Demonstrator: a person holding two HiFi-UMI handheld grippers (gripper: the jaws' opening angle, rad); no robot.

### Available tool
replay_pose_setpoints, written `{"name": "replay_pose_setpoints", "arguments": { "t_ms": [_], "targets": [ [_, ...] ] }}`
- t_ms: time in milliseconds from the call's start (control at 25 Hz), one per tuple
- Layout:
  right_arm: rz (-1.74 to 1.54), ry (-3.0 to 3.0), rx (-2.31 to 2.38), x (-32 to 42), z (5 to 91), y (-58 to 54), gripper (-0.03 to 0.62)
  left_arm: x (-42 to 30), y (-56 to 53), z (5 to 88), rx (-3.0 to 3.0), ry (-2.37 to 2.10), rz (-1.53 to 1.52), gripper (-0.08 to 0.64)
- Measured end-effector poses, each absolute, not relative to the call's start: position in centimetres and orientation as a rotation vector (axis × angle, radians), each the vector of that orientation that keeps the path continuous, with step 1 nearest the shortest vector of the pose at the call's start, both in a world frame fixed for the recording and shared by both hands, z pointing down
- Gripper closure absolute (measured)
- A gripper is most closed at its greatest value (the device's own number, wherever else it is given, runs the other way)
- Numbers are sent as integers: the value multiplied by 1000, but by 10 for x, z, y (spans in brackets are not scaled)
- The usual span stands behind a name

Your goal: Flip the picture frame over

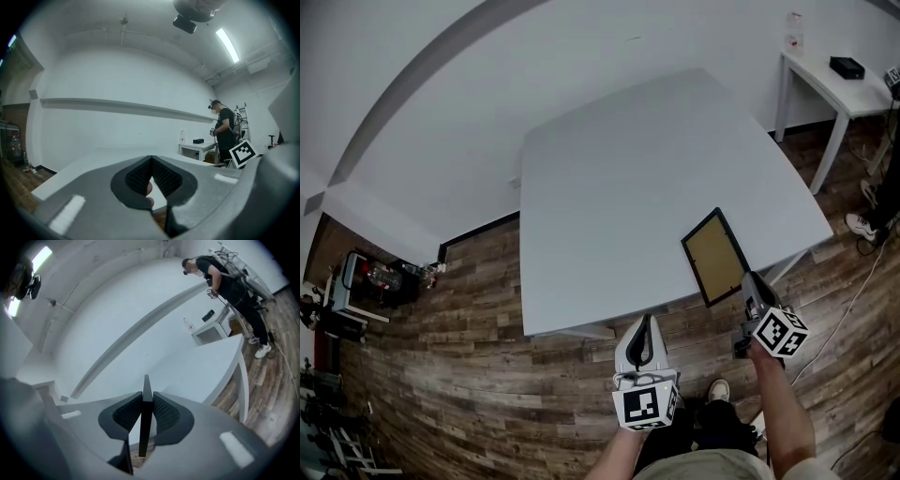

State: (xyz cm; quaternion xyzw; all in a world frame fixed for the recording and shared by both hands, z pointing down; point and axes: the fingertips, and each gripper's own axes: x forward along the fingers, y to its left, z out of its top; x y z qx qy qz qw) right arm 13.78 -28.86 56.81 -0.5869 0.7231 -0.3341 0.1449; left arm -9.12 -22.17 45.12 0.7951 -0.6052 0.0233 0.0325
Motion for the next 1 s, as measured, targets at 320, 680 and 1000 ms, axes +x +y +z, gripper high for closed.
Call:
{"name": "replay_pose_setpoints", "arguments": {
  "t_ms": [320,680,1000],
  "targets": [
    [-615,2365,-1899,125,538,-286,497,-91,-220,447,2452,-1867,56,560],
    [-164,2628,-2112,100,522,-283,497,-94,-221,446,2449,-1870,52,560],
    [198,2812,-2164,80,523,-277,495,-96,-222,450,2436,-1880,63,560]
  ]
}}
